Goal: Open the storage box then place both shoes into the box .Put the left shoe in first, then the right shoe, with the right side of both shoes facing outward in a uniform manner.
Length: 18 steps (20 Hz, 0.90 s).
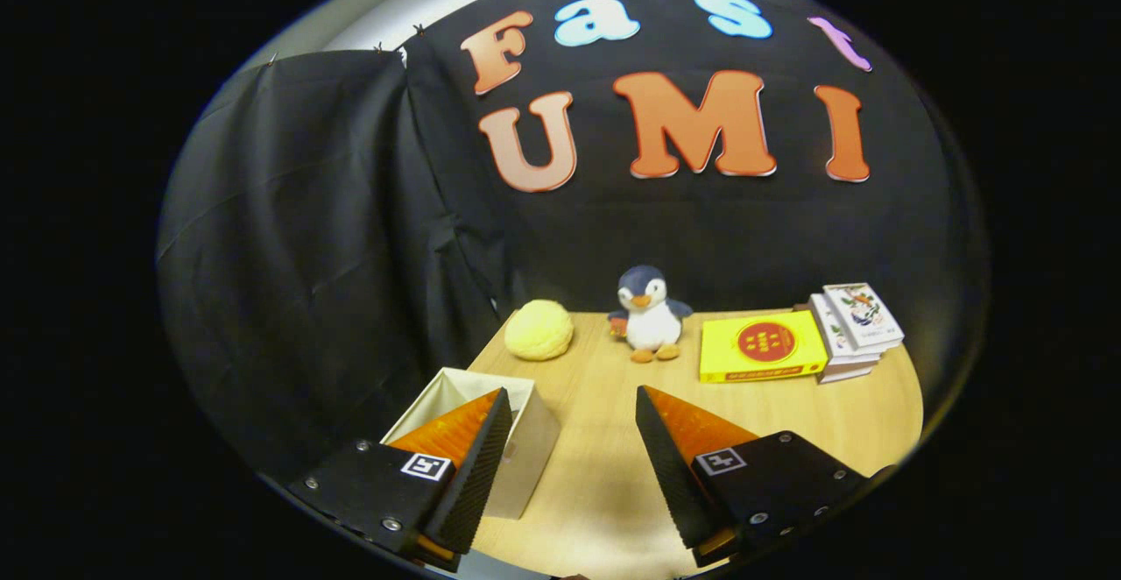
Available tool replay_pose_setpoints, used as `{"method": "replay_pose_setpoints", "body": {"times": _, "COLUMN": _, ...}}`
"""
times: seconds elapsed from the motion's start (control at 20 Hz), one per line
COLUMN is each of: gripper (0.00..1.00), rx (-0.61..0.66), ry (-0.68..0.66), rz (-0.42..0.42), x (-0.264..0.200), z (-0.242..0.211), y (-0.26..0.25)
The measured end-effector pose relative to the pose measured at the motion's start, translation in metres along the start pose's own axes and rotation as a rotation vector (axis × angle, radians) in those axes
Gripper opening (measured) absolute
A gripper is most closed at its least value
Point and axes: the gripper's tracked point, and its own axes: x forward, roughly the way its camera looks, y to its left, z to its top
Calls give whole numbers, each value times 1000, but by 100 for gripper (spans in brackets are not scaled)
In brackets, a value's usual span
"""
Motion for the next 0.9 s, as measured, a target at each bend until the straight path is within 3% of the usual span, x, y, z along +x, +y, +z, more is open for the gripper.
{"method": "replay_pose_setpoints", "body": {"times": 0.4, "gripper": 94, "rx": -76, "ry": -335, "rz": -129, "x": -75, "z": 77, "y": -99}}
{"method": "replay_pose_setpoints", "body": {"times": 0.9, "gripper": 95, "rx": -125, "ry": -526, "rz": -225, "x": -134, "z": 123, "y": -159}}
